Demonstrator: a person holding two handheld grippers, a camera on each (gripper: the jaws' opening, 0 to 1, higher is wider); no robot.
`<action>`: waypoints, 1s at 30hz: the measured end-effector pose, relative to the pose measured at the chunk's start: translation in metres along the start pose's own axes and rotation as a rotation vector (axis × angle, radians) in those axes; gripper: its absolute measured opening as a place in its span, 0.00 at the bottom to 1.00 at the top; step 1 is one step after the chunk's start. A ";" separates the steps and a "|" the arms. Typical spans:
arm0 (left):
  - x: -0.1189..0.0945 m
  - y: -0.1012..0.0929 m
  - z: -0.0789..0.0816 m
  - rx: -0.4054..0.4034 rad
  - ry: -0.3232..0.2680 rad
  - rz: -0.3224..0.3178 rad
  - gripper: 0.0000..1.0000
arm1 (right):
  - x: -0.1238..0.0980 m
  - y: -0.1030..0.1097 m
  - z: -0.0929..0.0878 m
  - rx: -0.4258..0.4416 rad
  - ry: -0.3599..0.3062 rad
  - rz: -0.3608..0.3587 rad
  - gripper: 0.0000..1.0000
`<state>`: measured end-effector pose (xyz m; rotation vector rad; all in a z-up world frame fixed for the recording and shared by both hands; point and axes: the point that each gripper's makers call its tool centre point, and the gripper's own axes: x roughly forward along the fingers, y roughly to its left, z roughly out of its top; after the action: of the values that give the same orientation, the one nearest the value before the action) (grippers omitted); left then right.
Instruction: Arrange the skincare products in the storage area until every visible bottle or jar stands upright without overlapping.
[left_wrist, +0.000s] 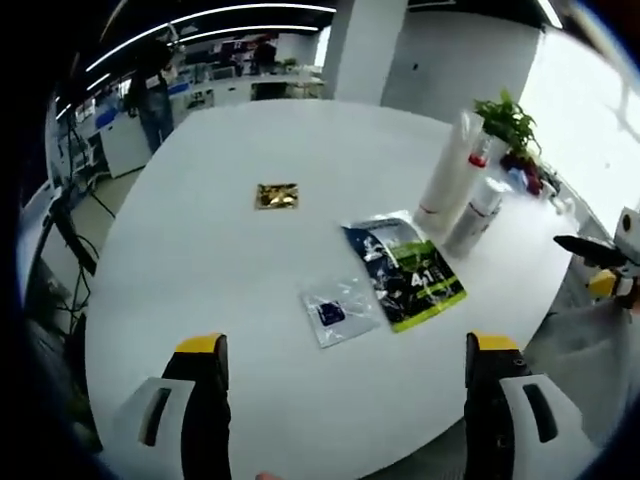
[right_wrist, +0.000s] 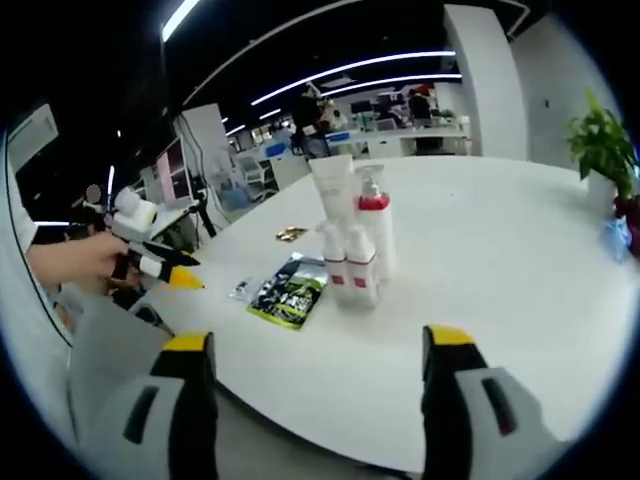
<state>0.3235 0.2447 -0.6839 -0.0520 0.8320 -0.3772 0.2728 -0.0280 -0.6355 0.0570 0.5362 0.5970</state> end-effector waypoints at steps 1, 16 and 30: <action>0.002 0.001 0.002 0.000 0.001 0.002 0.96 | 0.000 0.000 0.000 0.000 0.000 -0.001 0.85; 0.050 0.023 0.042 0.068 0.058 0.028 0.92 | 0.001 -0.002 -0.003 -0.001 0.019 -0.014 0.84; 0.105 0.053 0.075 0.073 0.111 0.093 0.89 | 0.004 0.001 -0.008 -0.049 0.056 -0.009 0.84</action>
<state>0.4586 0.2504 -0.7181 0.0758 0.9263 -0.3241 0.2712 -0.0258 -0.6440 -0.0086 0.5750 0.6044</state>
